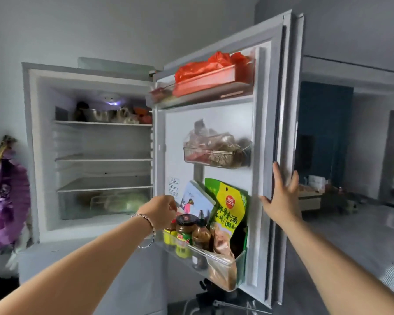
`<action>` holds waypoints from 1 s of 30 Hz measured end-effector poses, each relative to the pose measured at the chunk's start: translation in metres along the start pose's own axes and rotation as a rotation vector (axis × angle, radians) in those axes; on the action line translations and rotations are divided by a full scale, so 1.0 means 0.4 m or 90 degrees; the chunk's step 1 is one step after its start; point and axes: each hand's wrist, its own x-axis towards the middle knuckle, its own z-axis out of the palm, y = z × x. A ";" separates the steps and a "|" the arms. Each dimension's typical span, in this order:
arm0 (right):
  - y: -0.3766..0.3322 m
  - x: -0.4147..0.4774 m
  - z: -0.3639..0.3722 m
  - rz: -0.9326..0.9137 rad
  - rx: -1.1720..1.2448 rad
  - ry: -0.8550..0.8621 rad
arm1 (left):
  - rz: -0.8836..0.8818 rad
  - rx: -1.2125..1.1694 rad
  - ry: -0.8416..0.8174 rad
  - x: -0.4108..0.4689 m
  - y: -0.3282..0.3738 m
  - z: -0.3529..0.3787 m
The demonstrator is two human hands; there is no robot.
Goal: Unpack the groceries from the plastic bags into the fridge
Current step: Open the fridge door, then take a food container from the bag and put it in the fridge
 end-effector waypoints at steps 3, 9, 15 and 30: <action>0.064 0.054 0.022 -0.015 0.023 -0.004 | -0.017 0.029 0.008 0.064 0.068 0.031; 0.146 0.120 0.015 0.004 0.048 0.002 | -0.015 0.060 -0.009 0.142 0.179 0.102; -0.016 0.029 0.024 -0.369 0.115 0.156 | -0.056 0.074 0.021 0.119 0.139 0.070; -0.742 -0.560 0.180 -0.651 0.024 -0.745 | -0.561 0.288 -0.065 -0.717 -0.372 -0.205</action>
